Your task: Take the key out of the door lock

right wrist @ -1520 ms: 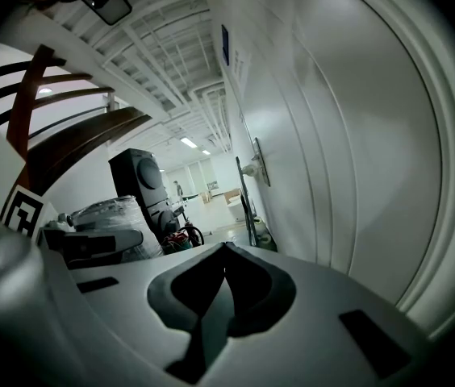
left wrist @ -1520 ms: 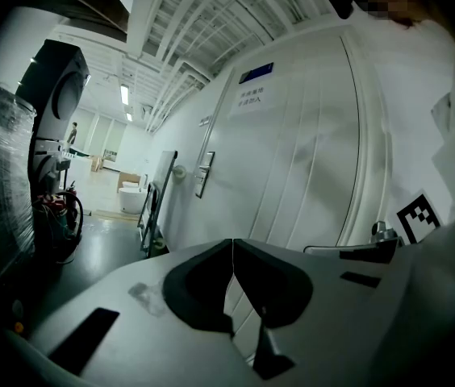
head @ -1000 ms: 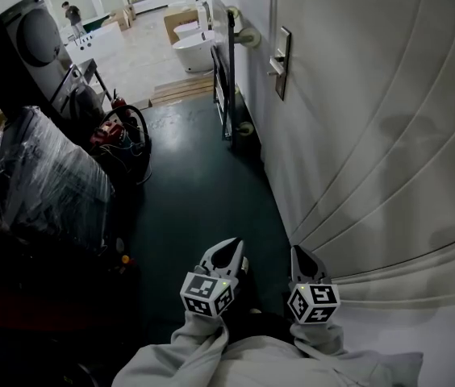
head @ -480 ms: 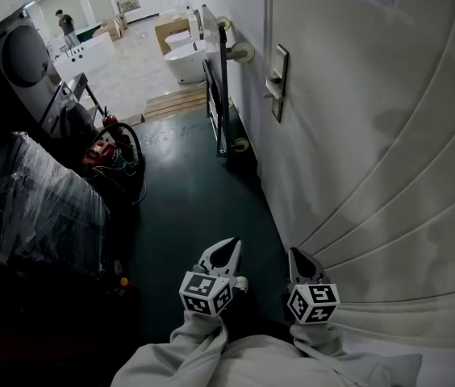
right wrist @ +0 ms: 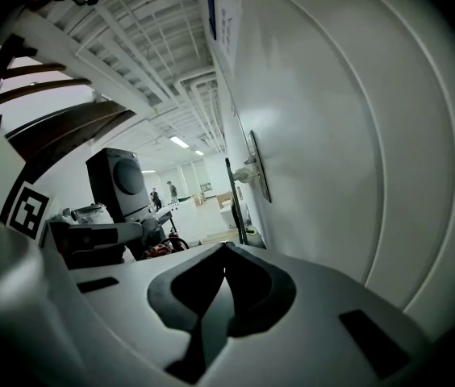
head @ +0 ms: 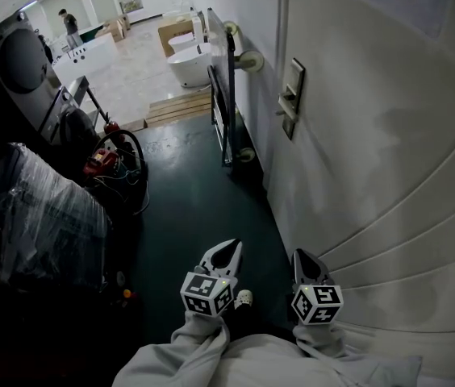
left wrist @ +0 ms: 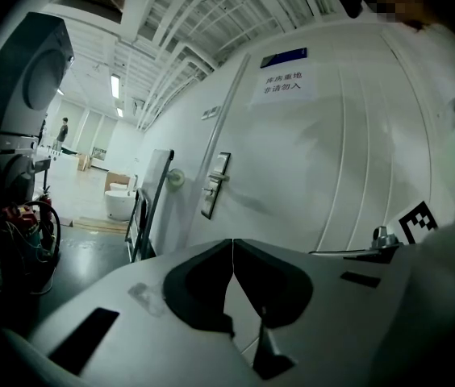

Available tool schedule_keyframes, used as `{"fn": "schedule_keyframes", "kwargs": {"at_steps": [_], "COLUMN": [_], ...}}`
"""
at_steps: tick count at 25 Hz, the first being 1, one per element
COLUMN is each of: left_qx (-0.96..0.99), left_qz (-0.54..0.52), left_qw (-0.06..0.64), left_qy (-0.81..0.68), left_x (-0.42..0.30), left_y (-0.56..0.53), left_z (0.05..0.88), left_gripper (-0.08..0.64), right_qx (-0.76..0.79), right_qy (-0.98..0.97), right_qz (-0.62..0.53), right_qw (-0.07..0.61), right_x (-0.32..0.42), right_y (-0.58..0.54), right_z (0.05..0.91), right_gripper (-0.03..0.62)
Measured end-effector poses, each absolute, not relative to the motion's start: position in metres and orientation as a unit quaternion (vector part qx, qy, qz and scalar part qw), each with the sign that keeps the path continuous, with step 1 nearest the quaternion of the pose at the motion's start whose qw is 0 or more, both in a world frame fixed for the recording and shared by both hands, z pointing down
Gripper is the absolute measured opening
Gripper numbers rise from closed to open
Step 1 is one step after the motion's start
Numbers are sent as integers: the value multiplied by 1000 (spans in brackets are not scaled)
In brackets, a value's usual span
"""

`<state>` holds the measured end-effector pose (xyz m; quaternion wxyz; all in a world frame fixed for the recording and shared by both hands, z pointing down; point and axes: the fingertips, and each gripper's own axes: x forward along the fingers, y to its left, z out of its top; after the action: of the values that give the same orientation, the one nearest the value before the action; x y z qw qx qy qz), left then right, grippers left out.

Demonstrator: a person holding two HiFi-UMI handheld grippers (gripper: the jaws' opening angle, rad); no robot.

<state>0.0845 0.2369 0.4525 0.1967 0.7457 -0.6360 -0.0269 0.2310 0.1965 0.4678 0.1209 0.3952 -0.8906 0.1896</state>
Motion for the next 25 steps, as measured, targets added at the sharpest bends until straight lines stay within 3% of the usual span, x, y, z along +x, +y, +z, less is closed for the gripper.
{"fn": "schedule_keyframes", "kwargs": {"at_steps": [14, 25], "left_qx": [747, 754], "left_qz": [-25, -18], "left_qw": [212, 229], "left_qy": [-629, -615], "left_x": [35, 46], "left_y": [212, 209], "left_z": [479, 495], "left_gripper": [15, 15], "right_qx": [401, 424], "right_qy": [-888, -876], "right_qz": [189, 183], "right_qw": [124, 136], "right_x": [176, 186], "right_y": [169, 162], "right_z": [488, 492], "right_gripper": [52, 52]}}
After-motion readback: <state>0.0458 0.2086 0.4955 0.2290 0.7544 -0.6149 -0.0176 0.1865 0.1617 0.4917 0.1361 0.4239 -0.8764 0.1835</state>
